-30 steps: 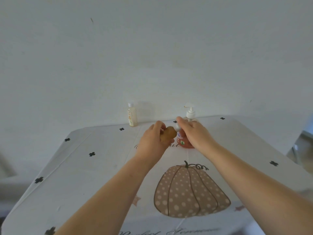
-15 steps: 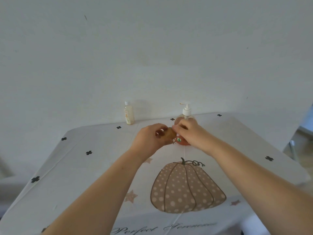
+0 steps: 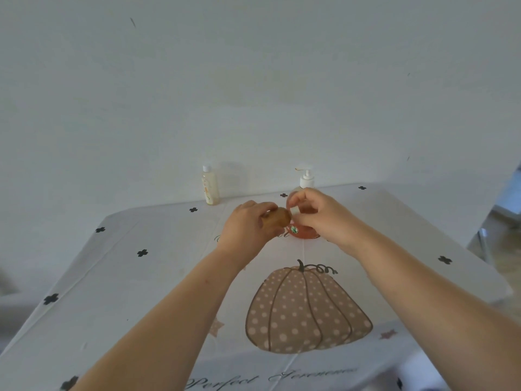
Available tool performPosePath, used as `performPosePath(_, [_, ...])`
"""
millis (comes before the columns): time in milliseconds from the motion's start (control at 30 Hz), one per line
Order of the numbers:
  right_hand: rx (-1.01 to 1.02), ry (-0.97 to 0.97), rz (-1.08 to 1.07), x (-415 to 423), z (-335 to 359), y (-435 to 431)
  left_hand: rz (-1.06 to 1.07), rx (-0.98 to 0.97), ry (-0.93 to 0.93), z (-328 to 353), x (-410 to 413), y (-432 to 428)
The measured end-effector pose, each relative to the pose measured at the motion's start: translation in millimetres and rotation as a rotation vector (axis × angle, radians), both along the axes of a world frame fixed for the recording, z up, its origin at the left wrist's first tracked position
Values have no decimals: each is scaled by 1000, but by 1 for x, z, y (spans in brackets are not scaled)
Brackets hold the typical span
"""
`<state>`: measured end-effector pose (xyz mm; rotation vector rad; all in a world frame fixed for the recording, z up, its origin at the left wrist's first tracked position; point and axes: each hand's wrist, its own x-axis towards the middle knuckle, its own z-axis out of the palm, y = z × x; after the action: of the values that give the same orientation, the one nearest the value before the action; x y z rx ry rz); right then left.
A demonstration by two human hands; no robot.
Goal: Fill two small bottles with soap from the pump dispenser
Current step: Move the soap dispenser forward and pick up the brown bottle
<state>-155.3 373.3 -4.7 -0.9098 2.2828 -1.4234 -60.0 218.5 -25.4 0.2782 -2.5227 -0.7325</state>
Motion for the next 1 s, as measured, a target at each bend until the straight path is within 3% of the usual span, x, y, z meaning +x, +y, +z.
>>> performPosePath(200, [-42, -105, -81, 2, 3, 2, -17, -45, 32, -2, 2, 3])
performPosePath(500, [-57, -8, -181, -13, -3, 11, 37, 67, 14, -6, -3, 4])
performPosePath(633, [224, 207, -318, -30, -16, 30, 78, 169, 26, -12, -4, 4])
performPosePath(767, [486, 314, -304, -40, -37, 48, 95, 264, 34, -15, -8, 5])
performPosePath(1000, [602, 338, -267, -41, -53, 58, 110, 375, 42, -15, -15, 8])
